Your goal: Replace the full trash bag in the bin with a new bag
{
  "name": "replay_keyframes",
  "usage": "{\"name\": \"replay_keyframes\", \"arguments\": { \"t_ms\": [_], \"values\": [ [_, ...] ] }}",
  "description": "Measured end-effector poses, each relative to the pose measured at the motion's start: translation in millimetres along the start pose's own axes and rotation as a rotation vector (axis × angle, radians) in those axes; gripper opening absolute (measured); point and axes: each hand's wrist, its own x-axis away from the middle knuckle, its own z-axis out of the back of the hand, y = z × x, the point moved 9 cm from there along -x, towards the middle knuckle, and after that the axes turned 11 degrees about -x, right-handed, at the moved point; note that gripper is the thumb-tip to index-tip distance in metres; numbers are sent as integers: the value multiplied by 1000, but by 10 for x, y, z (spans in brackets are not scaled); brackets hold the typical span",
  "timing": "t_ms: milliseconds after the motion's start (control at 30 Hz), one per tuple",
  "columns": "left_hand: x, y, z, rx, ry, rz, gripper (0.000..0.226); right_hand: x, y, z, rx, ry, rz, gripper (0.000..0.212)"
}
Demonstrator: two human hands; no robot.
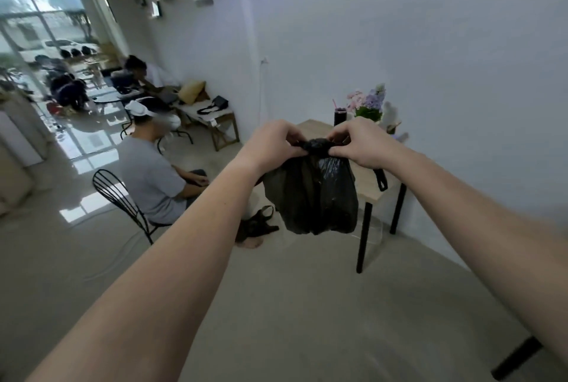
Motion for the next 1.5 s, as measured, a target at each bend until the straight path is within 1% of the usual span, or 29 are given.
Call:
{"name": "replay_keyframes", "arguments": {
  "t_ms": [333, 467, 700, 767, 800, 833, 867, 933, 1033, 1100, 1300, 1500],
  "values": [
    [571, -1383, 628, -106, 89, 178, 20, -862, -879, -1152, -52, -153, 128, 24],
    [811, -1840, 826, -123, 115, 256, 17, -1196, -1166, -1577, -102, -209, 182, 22],
    [1120, -2729, 1030, -185, 108, 398, 14, -1810, -1639, -2416, -177, -328, 304, 21],
    [1199, -3000, 1078, -188, 112, 454, 9, -1990, -1768, -2652, -178, -360, 341, 20],
    [1236, -3131, 1096, -196, 113, 477, 12, -2076, -1832, -2763, -180, -374, 361, 20],
    [1267, -3259, 1115, -206, 118, 495, 20, -2165, -1900, -2873, -186, -391, 381, 20],
    [1301, -3382, 1133, -207, 123, 520, 20, -2252, -1969, -2983, -196, -412, 402, 20],
    [1386, -3631, 1196, -207, 137, 591, 9, -2424, -2119, -3194, -211, -450, 445, 19],
    [1502, -3965, 1327, -247, 153, 687, 15, -2684, -2382, -3507, -208, -505, 515, 16],
    [1598, -4117, 1393, -251, 160, 732, 15, -2797, -2524, -3688, -224, -543, 545, 15],
    [2151, -4582, 1737, -284, 239, 918, 14, -3061, -3241, -4360, -244, -664, 709, 22],
    [2975, -4808, 2055, -371, 249, 1088, 12, -2873, -4026, -5052, -306, -800, 838, 21]
  ]
}}
